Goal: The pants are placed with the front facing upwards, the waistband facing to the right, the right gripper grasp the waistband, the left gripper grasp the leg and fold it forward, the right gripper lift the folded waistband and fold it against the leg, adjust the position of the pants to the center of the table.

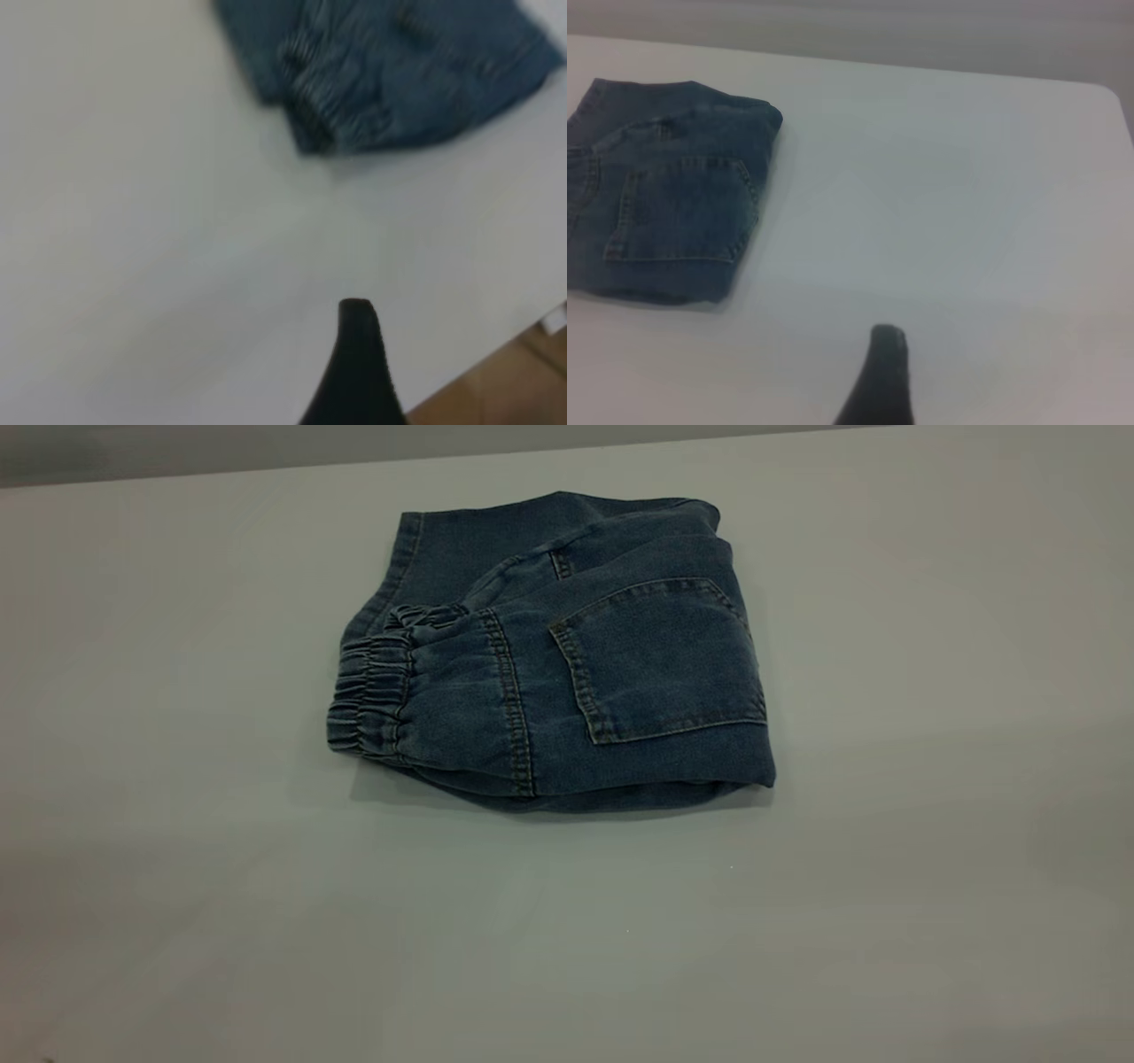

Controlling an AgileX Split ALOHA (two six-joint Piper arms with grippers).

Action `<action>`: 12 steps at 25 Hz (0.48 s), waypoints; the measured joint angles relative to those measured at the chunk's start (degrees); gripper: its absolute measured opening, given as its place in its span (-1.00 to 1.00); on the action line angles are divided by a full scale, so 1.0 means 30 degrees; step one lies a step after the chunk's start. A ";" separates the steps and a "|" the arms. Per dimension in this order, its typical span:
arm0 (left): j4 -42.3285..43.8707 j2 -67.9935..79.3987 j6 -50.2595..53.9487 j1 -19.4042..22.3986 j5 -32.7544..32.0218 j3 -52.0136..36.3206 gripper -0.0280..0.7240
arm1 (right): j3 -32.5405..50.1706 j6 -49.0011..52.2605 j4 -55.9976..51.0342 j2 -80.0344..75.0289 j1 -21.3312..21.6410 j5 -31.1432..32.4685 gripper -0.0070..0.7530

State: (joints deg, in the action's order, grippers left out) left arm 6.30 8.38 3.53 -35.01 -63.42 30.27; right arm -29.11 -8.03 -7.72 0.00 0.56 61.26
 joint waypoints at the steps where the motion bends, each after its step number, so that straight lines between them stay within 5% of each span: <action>1: -0.0216 -0.0161 0.0000 0.0000 0.0016 -0.0046 0.45 | 0.0000 0.0000 0.0000 0.0000 0.0000 0.0000 0.57; 12: -0.0683 -0.0581 -0.0129 0.0000 0.0572 -0.0502 0.45 | 0.0000 -0.1004 -0.0440 0.0000 0.0000 0.0086 0.57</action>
State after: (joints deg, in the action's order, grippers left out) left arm 4.25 6.64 3.14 -35.01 -61.70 28.76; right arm -29.11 -11.05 -9.04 0.00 0.56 61.51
